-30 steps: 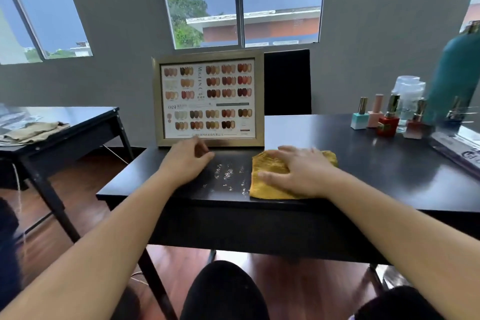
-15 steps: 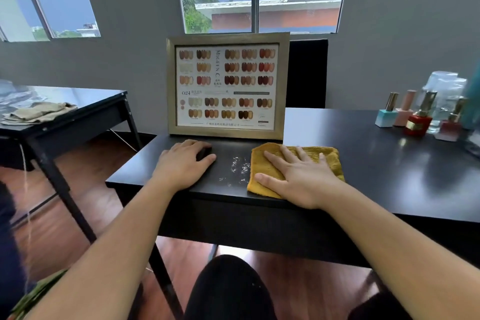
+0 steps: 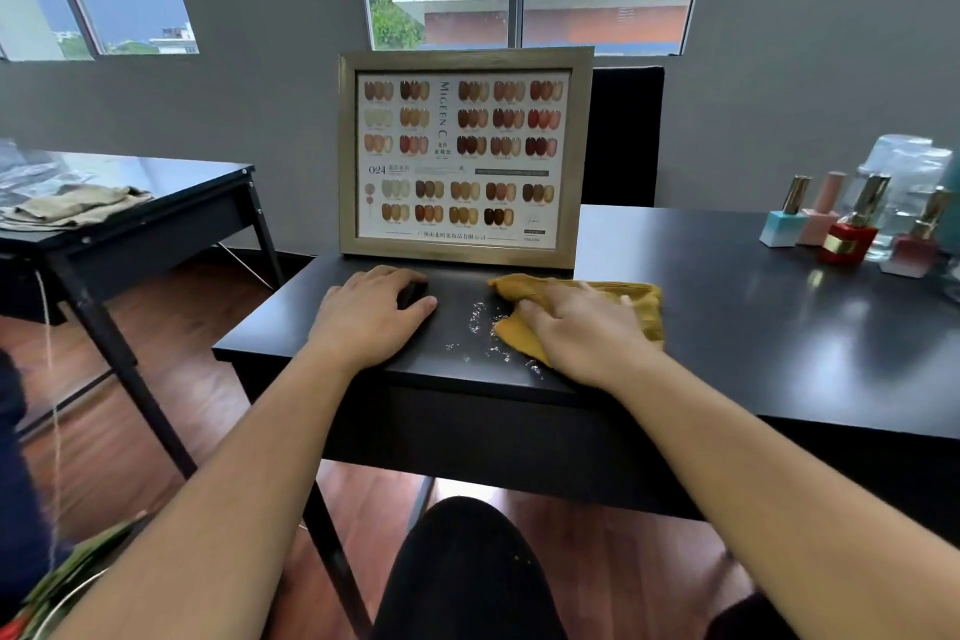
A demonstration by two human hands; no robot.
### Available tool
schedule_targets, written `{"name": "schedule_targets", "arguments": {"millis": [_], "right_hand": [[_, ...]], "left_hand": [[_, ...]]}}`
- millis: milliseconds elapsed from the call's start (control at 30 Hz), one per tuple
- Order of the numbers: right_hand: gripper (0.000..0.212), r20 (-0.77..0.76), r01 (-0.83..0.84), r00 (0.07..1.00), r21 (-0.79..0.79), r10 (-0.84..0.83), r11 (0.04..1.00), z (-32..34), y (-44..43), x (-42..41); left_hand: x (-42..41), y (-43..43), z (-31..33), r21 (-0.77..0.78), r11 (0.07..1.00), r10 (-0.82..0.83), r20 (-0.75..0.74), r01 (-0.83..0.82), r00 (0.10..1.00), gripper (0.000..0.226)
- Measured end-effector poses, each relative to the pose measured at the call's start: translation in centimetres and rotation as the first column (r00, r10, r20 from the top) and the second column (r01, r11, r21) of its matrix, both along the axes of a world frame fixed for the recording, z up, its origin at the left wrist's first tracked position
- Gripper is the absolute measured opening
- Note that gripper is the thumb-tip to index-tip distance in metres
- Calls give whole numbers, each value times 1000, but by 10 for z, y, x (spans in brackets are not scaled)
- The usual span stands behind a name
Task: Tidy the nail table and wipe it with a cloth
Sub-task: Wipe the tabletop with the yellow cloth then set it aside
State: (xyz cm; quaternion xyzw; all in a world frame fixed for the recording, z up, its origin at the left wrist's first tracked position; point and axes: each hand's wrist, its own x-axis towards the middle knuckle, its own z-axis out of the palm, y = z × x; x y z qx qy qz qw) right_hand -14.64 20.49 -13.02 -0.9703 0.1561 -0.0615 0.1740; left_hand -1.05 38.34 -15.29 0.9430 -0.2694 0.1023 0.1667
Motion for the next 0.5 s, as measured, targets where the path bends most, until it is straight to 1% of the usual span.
{"name": "schedule_targets", "arguments": {"millis": [100,167,267,333,433,500], "right_hand": [[51,-63,-176,983,-92,170,980,-5,19,8],[51,-70,-262,965,-126,255,957,-6,12,-2],[50,-62,-307,951,-111,302,945,-6,-16,-28],[50,-67,-244,969,-109,238,964,-5,-40,-43],[48,-43,-49,998,-111,44,993,-5,-67,-53],[50,-33,55,998,-149,-60,987,-6,-66,-47]], "left_hand": [[-1,0,2,10,1000,4,-9,-4,1000,44],[-2,0,1,8,1000,4,-17,-4,1000,43],[-2,0,1,-5,1000,1,-13,-1,1000,43],[-1,0,0,-12,1000,-3,-12,3,1000,43],[-1,0,-1,-9,1000,1,-15,-1,1000,44],[-1,1,0,-6,1000,4,-14,-4,1000,43]]}}
